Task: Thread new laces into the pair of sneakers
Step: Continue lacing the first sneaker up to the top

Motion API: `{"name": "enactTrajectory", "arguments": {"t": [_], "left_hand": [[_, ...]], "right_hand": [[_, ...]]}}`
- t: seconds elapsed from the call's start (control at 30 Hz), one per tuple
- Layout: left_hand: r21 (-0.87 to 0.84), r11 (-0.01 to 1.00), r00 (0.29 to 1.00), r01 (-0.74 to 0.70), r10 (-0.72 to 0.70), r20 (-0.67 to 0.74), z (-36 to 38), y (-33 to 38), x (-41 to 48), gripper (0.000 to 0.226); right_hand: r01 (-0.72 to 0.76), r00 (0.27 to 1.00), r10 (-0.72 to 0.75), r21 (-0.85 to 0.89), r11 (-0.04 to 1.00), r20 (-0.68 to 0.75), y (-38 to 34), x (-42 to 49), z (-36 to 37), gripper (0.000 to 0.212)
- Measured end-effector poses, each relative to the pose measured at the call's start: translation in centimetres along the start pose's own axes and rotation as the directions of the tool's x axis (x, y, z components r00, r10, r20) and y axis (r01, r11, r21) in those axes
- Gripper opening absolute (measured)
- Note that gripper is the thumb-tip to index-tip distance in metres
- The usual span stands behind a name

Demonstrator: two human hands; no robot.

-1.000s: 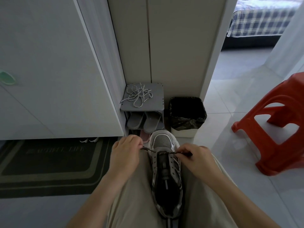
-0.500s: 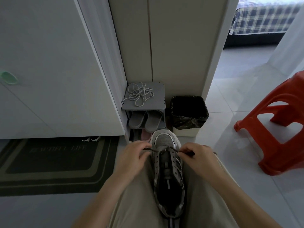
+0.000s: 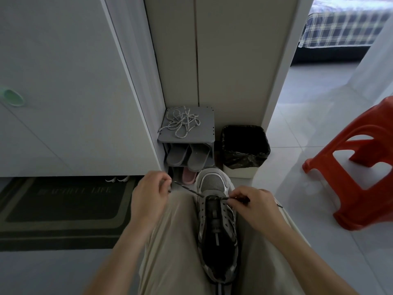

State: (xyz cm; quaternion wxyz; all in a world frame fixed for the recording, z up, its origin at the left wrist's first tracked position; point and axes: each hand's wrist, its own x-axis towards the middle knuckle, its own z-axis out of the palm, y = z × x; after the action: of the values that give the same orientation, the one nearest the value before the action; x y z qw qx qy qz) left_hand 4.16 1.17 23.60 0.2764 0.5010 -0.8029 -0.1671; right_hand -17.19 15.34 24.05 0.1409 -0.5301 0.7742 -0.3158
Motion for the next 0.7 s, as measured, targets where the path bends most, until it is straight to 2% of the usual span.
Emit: {"name": "enactTrajectory", "arguments": {"t": [0.13, 0.23, 0.37, 0.47, 0.57, 0.7], "left_hand": [[-0.023, 0.999, 0.999, 0.049, -0.048, 0.02, 0.3, -0.2, -0.5, 0.007], [-0.097, 0.994, 0.998, 0.044, -0.041, 0.037, 0.7, 0.4, -1.0, 0.018], [-0.072, 0.988, 0.975, -0.133, 0.144, 0.171, 1.6, 2.0, -1.9, 0.03], [0.008, 0.97, 0.945, -0.242, 0.234, 0.23, 2.6, 2.9, -2.3, 0.019], [0.002, 0.978, 0.955, -0.21, 0.204, 0.216, 2.9, 3.4, -2.3, 0.007], [0.011, 0.99, 0.978, -0.14, 0.136, 0.16, 2.6, 3.4, -1.6, 0.01]], "right_hand": [[0.012, 1.0, -0.012, -0.012, 1.0, -0.001, -0.2, 0.1, 0.2, 0.004], [0.026, 1.0, -0.026, -0.016, 1.0, 0.008, -0.6, 0.1, 0.4, 0.004], [0.028, 0.999, -0.028, -0.009, 1.0, 0.017, -0.7, 0.1, 0.6, 0.003], [0.031, 0.999, -0.031, -0.014, 0.999, 0.017, -0.8, 0.1, 0.6, 0.003], [0.027, 1.0, -0.027, 0.001, 1.0, 0.003, -0.8, 0.0, 0.7, 0.005], [0.007, 1.0, -0.007, 0.013, 1.0, -0.01, -0.3, -0.2, 0.6, 0.007]]}}
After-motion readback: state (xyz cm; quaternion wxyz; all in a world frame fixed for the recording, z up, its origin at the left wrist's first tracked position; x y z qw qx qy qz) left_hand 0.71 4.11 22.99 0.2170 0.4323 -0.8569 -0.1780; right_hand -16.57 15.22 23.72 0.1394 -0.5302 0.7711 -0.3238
